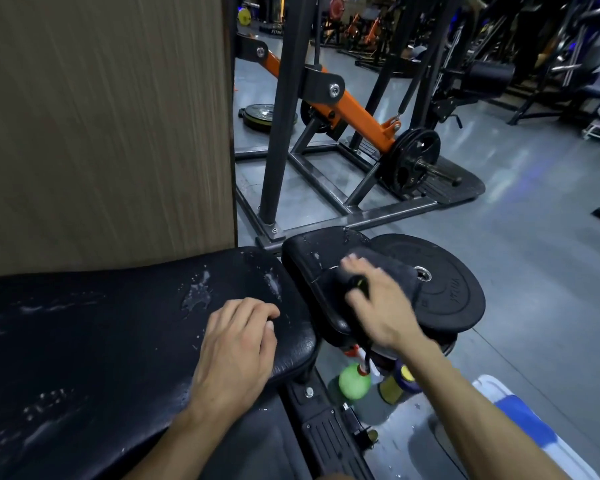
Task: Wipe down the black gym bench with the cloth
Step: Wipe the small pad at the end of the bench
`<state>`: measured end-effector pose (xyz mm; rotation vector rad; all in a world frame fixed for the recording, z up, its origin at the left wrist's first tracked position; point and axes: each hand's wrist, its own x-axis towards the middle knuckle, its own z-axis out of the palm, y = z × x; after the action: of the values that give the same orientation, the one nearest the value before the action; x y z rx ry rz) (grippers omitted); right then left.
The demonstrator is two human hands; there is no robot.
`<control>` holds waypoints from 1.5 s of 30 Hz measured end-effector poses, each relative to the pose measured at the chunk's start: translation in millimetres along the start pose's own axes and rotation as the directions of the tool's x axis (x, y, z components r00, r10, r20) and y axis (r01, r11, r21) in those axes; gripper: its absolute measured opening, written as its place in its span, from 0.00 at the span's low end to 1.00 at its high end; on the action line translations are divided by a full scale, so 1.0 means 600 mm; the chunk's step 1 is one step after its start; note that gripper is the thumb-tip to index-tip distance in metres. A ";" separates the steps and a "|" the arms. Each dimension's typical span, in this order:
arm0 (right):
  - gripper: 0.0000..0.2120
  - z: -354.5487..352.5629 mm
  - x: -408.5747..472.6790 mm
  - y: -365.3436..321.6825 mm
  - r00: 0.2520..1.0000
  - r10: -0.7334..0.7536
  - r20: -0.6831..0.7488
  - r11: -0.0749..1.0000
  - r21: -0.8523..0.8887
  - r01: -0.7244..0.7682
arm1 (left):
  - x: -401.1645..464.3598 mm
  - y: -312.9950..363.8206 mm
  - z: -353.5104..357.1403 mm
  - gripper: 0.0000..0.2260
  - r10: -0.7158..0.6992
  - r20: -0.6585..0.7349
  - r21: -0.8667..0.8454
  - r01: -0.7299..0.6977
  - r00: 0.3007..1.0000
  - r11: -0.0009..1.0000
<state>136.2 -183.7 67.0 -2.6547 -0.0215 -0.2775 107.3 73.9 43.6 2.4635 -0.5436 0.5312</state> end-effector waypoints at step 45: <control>0.35 -0.014 0.062 0.050 0.975 -0.155 0.159 0.986 0.079 0.143 | 0.012 -0.008 0.020 0.20 0.039 0.242 0.112 -0.068 0.970 0.991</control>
<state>173.0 -215.2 68.1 -2.6052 -0.2795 -0.1031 118.6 68.5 36.1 2.6524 -0.6941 0.2951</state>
